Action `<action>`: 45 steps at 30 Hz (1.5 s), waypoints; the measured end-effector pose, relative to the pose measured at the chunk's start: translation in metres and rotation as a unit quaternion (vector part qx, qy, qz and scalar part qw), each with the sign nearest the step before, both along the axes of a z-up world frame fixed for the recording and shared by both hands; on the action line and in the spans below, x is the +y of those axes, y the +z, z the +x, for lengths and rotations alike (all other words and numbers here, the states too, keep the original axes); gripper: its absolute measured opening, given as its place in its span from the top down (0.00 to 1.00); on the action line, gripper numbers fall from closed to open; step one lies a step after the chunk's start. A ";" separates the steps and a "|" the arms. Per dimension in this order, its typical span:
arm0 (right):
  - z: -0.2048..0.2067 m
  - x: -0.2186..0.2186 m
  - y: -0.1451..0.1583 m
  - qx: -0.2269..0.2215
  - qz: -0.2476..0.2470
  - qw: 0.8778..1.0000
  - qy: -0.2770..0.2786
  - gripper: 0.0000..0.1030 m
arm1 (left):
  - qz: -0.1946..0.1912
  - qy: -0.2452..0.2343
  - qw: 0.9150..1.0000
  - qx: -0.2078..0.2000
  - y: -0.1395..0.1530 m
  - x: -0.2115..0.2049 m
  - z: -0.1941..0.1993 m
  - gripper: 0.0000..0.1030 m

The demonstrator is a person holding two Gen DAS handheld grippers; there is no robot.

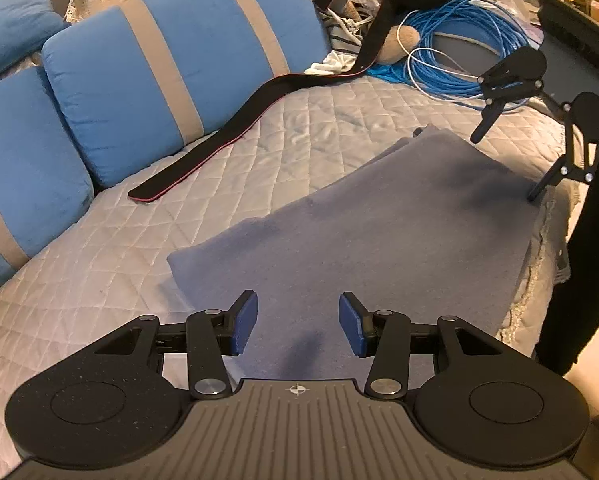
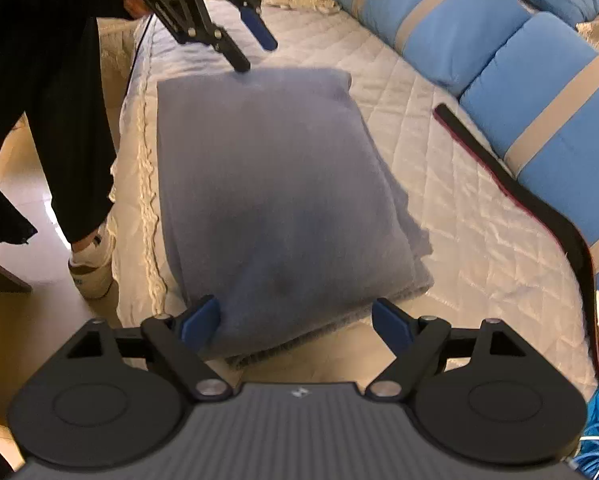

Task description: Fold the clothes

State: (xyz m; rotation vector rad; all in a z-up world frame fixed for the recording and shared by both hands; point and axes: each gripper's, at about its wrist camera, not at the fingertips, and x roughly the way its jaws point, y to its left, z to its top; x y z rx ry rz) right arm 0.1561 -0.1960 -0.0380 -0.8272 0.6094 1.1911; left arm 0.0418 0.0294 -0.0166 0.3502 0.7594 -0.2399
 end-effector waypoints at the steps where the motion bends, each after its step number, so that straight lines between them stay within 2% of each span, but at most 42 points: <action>1: 0.000 -0.001 0.002 0.000 0.007 1.000 -0.002 0.15 | 0.001 0.000 1.000 0.000 0.000 0.000 0.000 0.57; 5: 0.005 0.000 0.013 0.000 0.062 0.998 -0.014 0.14 | 0.004 -0.003 1.000 0.002 -0.001 -0.003 0.001 0.57; 8: 0.013 0.006 0.017 0.031 0.100 0.994 -0.022 0.14 | 0.008 -0.002 1.000 0.004 -0.003 -0.004 0.002 0.57; 11: 0.021 0.017 0.008 0.054 0.091 0.994 -0.031 0.13 | 0.010 -0.001 1.000 0.003 -0.003 -0.005 0.002 0.57; 14: 0.028 0.024 -0.006 0.054 0.065 0.995 -0.044 0.12 | 0.008 0.003 1.000 0.002 -0.002 -0.002 0.002 0.57; 18: 0.037 0.024 -0.013 0.077 0.065 0.992 -0.075 0.01 | 0.002 0.019 1.000 -0.002 0.000 0.006 0.006 0.56; 22: 0.042 0.019 -0.009 0.095 0.077 0.988 -0.099 0.01 | -0.019 0.056 0.998 -0.006 0.004 0.023 0.011 0.54; 23: 0.042 0.017 -0.006 0.098 0.085 0.987 -0.100 0.01 | -0.032 0.071 0.997 -0.006 0.005 0.029 0.012 0.49; 25: 0.043 0.013 0.002 0.101 0.104 0.984 -0.104 0.00 | -0.071 0.101 0.992 0.000 0.006 0.044 0.015 0.46; 27: 0.048 0.010 0.009 0.093 0.119 0.980 -0.129 0.00 | -0.132 0.136 0.982 0.022 0.005 0.064 0.020 0.46; 29: 0.056 0.005 0.013 0.097 0.135 0.971 -0.170 0.00 | -0.214 0.171 0.960 0.059 -0.002 0.087 0.025 0.46; 31: 0.070 0.002 0.014 0.106 0.146 0.956 -0.230 0.00 | -0.282 0.193 0.935 0.098 -0.012 0.105 0.031 0.46; 33: 0.082 -0.002 0.012 0.114 0.148 0.942 -0.279 0.00 | -0.322 0.206 0.915 0.127 -0.022 0.117 0.034 0.46; 35: 0.092 -0.008 0.011 0.130 0.154 0.926 -0.319 0.00 | -0.348 0.217 0.900 0.144 -0.030 0.125 0.035 0.46; 39: 0.109 -0.023 0.010 0.205 0.183 0.895 -0.353 0.00 | -0.420 0.213 0.858 0.203 -0.053 0.135 0.040 0.45; 43: 0.119 -0.033 0.003 0.287 0.201 0.861 -0.368 0.00 | -0.435 0.206 0.851 0.209 -0.060 0.131 0.041 0.32; 45: 0.125 -0.036 -0.005 0.332 0.195 0.844 -0.374 0.00 | -0.446 0.208 0.845 0.210 -0.061 0.131 0.041 0.26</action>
